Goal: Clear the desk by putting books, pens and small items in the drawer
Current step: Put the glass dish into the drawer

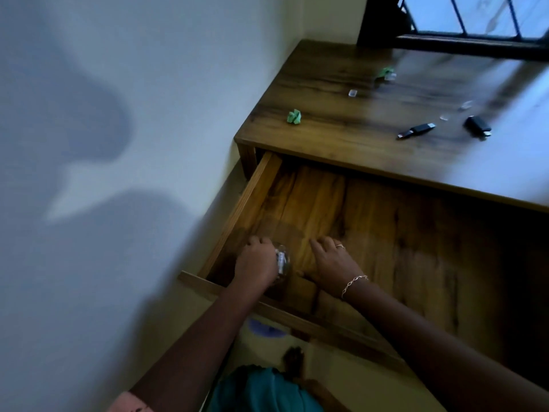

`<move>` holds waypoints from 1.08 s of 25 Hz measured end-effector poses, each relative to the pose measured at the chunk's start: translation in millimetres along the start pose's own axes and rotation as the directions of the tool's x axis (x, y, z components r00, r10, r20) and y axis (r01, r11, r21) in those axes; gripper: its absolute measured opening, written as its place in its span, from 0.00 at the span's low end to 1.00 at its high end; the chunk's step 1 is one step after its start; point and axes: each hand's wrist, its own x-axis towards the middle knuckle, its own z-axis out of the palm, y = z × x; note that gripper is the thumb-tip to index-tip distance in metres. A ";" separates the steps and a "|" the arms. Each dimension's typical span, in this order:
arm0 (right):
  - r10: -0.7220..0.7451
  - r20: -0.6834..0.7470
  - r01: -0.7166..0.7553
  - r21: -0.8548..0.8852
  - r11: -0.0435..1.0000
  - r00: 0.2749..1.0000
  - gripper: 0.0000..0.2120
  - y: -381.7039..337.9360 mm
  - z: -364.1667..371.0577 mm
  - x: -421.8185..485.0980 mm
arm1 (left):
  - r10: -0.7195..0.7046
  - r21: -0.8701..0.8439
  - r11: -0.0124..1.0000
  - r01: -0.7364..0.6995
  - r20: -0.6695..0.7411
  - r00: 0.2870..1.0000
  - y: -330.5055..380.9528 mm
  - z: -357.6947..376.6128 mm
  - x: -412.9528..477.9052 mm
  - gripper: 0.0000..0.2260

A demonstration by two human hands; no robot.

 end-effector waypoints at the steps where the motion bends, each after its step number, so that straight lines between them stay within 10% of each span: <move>1: -0.008 0.002 0.008 -0.012 1.000 1.000 0.36 5.0 -3.3 -11.5 | 0.092 0.003 0.996 -0.092 -0.005 0.996 9.7 5.0 -6.0 0.22; 5: 0.079 -0.021 -0.079 0.010 0.997 0.997 0.28 25.5 -10.3 -58.8 | 0.435 -0.001 0.900 -0.435 -0.013 0.900 49.0 33.8 -33.8 0.19; 13: 0.237 -0.115 -0.223 0.129 0.966 0.965 0.21 39.0 17.2 -129.2 | 0.514 0.098 0.857 -0.506 -0.230 0.826 81.7 69.0 -84.3 0.23; 19: -0.101 -0.545 0.055 -0.100 0.993 0.832 0.15 29.1 11.6 -142.2 | 0.508 0.159 0.861 -0.482 -0.271 0.818 84.1 67.0 -87.0 0.33; 27: -0.186 -0.521 0.132 -0.138 0.982 0.833 0.19 60.3 0.2 -105.6 | 0.567 0.202 0.822 -0.532 -0.362 0.740 100.9 53.9 -40.2 0.23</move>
